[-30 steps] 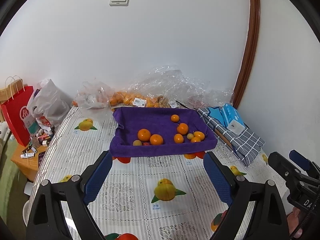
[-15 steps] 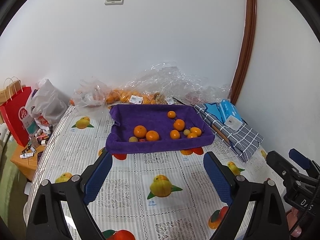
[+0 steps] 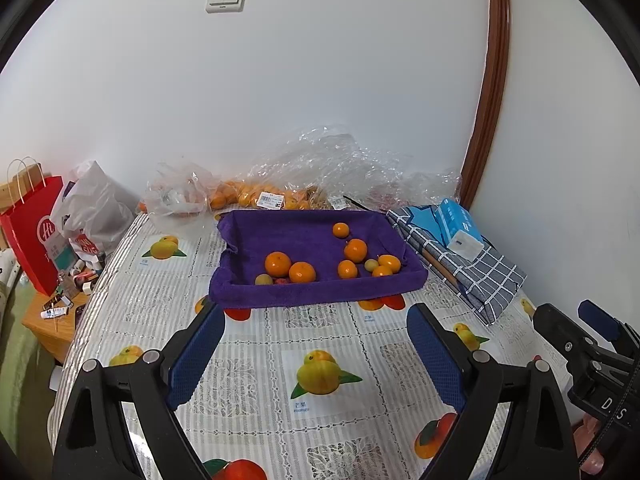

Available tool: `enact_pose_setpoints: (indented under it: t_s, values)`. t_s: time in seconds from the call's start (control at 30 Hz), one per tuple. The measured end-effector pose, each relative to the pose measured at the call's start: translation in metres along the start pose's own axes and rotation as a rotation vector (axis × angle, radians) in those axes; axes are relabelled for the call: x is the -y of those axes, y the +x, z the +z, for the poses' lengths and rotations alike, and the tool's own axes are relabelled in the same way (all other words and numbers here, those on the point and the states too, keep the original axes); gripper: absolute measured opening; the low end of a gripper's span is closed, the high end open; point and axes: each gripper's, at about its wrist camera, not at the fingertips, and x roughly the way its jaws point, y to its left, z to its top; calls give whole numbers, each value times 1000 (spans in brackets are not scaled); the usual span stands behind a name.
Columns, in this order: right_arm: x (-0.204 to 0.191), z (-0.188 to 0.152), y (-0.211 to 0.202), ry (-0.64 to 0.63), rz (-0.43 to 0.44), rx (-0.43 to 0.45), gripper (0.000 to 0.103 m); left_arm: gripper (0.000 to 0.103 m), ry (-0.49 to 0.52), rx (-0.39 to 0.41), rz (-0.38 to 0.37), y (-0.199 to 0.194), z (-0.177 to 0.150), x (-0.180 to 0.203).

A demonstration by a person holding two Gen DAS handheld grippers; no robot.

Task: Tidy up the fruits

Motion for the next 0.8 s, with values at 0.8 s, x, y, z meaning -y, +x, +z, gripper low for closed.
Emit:
enact_pose_setpoints:
  t_s: [0.8]
  values:
    - [4,-3,-2,-1,-15,5,100,92,0,-4,0,0,-3,2]
